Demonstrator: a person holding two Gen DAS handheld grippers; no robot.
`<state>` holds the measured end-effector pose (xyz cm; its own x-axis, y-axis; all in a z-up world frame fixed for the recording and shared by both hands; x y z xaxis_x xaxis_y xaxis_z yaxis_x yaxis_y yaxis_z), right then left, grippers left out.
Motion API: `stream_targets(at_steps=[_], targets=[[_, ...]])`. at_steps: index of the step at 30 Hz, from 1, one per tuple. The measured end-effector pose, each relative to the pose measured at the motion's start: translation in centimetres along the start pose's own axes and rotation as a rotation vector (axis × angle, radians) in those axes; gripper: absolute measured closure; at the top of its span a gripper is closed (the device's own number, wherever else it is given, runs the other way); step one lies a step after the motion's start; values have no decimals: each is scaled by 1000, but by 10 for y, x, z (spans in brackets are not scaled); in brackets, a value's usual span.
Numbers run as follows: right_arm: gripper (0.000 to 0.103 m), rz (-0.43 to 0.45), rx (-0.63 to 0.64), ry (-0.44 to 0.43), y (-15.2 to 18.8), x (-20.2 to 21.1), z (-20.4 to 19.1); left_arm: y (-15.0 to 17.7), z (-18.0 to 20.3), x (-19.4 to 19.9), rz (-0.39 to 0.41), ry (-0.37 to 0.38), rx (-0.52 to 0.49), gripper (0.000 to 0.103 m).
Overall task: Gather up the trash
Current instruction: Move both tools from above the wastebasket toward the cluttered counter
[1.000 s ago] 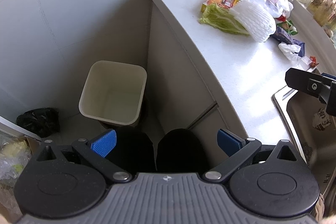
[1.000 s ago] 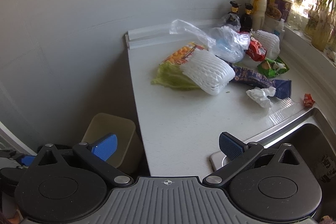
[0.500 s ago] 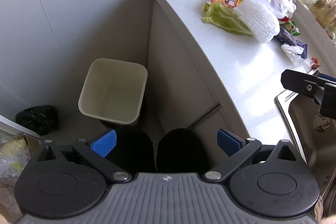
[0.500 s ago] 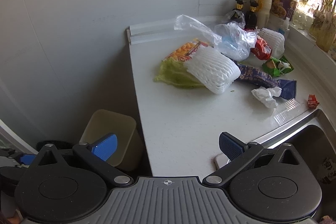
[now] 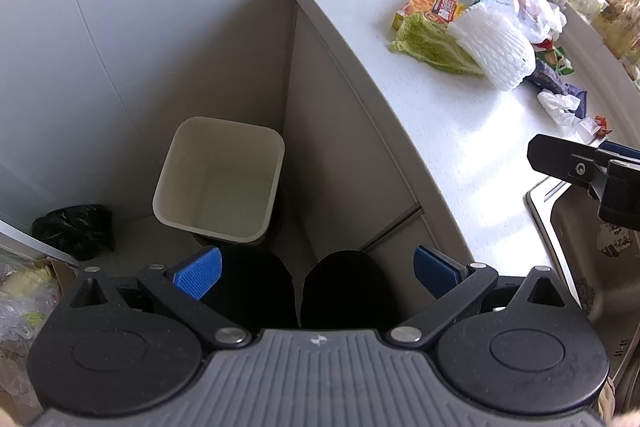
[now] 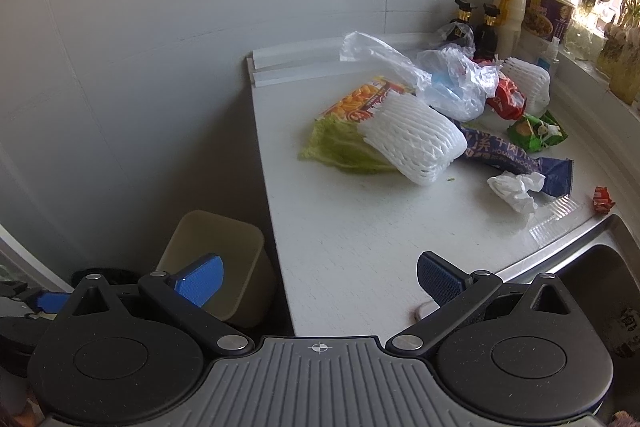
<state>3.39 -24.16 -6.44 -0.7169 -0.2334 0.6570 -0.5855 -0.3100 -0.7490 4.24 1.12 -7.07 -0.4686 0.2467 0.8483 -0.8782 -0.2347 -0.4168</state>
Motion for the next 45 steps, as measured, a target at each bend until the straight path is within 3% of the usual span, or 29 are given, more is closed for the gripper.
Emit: stream_targets(at_steps=[45], targets=[[0, -39, 15, -16, 0, -24, -14, -10, -4, 0, 46, -8, 14, 1]])
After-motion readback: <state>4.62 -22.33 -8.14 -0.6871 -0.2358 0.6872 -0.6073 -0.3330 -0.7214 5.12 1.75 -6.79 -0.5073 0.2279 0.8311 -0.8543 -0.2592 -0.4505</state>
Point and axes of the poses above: each gripper's, at about its wrist camera, not at the fingertips, and x roughly against the way its jaws point, z to its right, y to its underside, the point moved 8 cm from there along -x, roughly the way its jaws point, and after that the axes turned 12 degrees about y, right-handed, at the moved point
